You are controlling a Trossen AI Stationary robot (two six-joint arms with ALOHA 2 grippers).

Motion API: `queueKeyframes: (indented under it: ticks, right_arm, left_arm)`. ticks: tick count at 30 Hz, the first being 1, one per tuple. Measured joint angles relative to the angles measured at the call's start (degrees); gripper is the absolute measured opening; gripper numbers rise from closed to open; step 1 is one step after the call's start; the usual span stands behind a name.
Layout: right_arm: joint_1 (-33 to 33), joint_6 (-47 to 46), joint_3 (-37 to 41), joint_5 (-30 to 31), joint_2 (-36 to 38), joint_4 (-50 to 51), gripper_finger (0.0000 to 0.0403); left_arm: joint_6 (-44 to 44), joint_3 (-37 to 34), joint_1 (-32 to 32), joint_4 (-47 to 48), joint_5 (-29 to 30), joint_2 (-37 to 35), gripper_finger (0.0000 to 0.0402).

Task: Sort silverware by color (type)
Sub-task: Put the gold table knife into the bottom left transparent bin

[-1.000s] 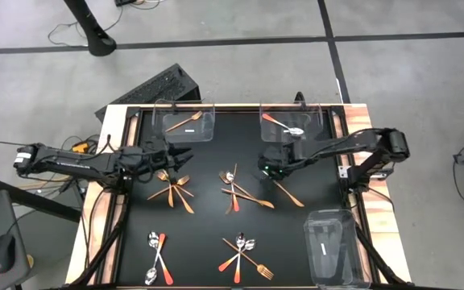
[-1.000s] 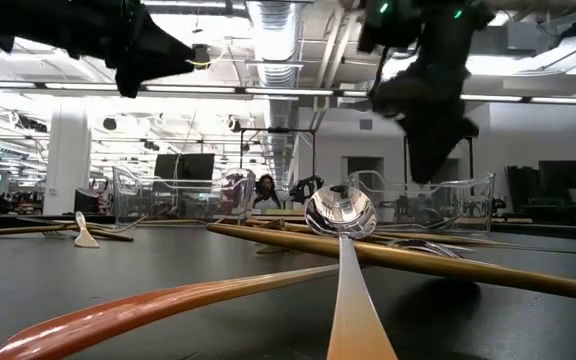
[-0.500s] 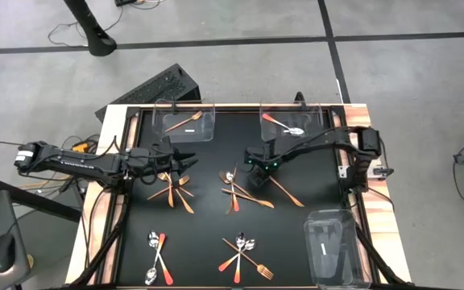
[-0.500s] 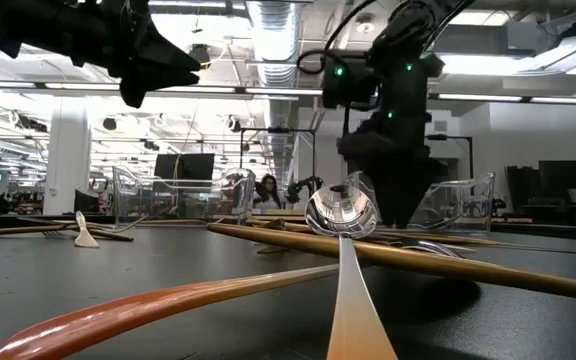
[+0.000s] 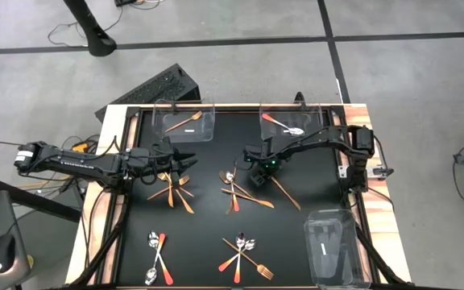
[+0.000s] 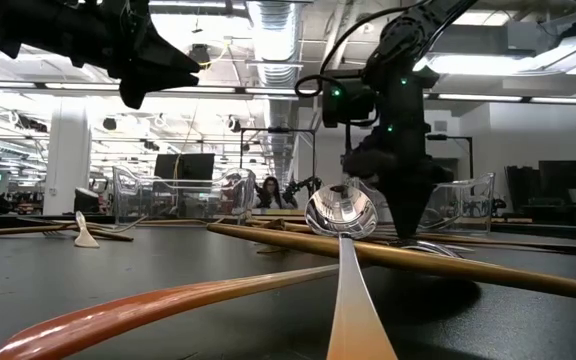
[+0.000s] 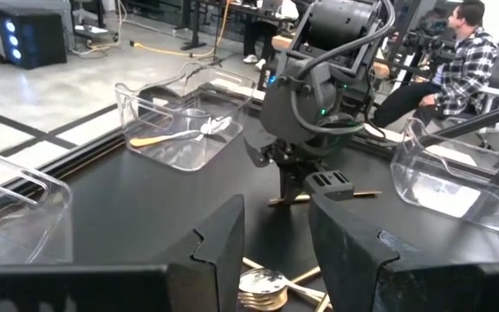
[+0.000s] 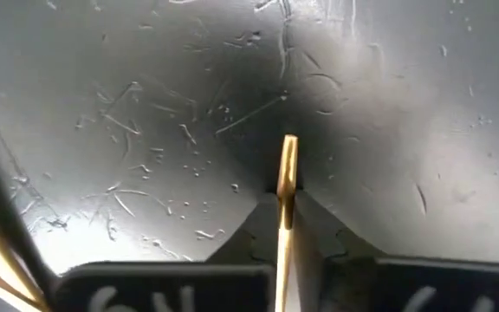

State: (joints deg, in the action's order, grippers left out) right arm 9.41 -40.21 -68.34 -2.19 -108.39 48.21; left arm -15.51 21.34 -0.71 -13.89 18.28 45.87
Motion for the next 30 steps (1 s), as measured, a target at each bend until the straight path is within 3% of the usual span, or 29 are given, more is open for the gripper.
queueKeyframes:
  ticks: [8,22,26,30]
  right_arm:
    - [0.1,2.2,-3.7,-1.0,-0.5,4.2,0.0011]
    - [-6.0,8.2,-26.6,2.1,-0.2,23.2,0.0004]
    - [-6.8,9.7,-26.3,3.5,-0.1,26.3,0.0032]
    - [-6.7,10.1,-20.8,3.5,-0.1,27.0,0.0072]
  left_arm:
    - [-0.3,0.0,0.0,-0.1,0.0,0.0,0.0118]
    - [-2.3,0.0,0.0,-0.1,0.1,0.0,0.0118]
    - [-2.3,0.0,0.0,-0.1,1.2,0.0,0.0118]
    - [-1.9,0.0,0.0,-0.1,1.5,0.0,0.0118]
